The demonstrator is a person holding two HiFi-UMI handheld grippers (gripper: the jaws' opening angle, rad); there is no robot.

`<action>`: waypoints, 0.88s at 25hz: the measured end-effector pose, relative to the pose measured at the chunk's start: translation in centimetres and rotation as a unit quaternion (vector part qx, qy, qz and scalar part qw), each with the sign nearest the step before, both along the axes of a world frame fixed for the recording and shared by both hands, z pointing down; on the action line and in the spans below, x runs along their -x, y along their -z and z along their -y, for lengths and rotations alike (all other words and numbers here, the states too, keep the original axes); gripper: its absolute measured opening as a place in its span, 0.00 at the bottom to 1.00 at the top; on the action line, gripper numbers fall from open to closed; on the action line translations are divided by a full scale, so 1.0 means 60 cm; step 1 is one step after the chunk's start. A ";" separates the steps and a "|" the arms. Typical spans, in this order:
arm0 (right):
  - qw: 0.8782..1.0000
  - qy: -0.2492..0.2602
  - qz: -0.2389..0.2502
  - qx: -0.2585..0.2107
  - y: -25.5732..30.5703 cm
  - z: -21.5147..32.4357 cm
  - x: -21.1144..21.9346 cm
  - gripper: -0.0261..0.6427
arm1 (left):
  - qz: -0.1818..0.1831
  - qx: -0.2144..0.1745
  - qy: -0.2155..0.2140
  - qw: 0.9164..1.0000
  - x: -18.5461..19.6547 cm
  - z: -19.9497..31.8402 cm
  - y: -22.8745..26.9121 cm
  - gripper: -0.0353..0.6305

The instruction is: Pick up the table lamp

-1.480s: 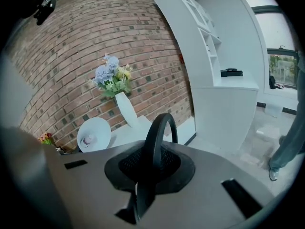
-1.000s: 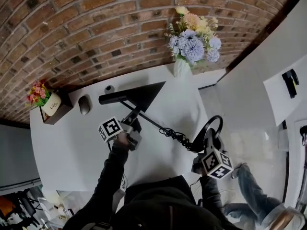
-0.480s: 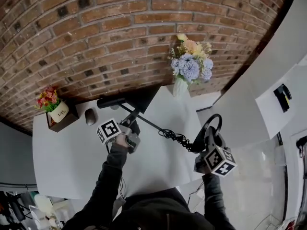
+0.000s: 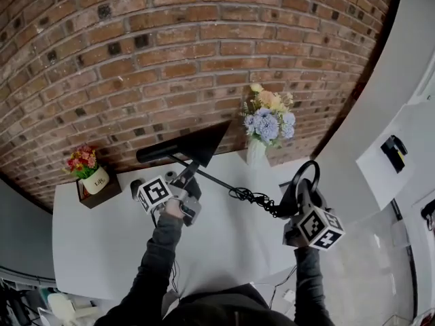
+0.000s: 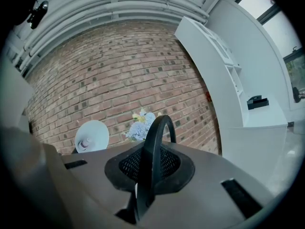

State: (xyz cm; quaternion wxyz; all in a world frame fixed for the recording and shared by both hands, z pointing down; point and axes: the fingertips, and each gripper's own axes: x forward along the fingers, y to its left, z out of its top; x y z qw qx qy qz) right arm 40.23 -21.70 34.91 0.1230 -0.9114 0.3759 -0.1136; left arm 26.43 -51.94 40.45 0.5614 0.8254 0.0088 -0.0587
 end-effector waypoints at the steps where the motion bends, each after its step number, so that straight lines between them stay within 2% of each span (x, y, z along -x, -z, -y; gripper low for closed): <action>1: 1.000 0.003 -0.003 -0.004 0.011 0.001 0.001 0.08 | -0.009 -0.002 -0.003 1.000 0.003 0.000 0.013 0.13; 4: 1.000 0.009 -0.009 -0.015 0.039 0.001 0.006 0.08 | -0.043 -0.012 -0.013 0.999 0.009 -0.004 0.054 0.13; 9: 0.999 0.018 -0.020 -0.029 0.074 0.005 0.015 0.08 | -0.046 -0.033 -0.008 0.998 0.028 0.000 0.089 0.13; 19: 0.998 0.031 -0.045 -0.034 0.105 0.011 0.029 0.07 | -0.079 -0.036 -0.023 0.996 0.045 -0.009 0.120 0.13; 22: 0.998 0.033 -0.041 -0.034 0.102 0.011 0.030 0.07 | -0.073 -0.040 -0.020 0.996 0.046 -0.009 0.118 0.13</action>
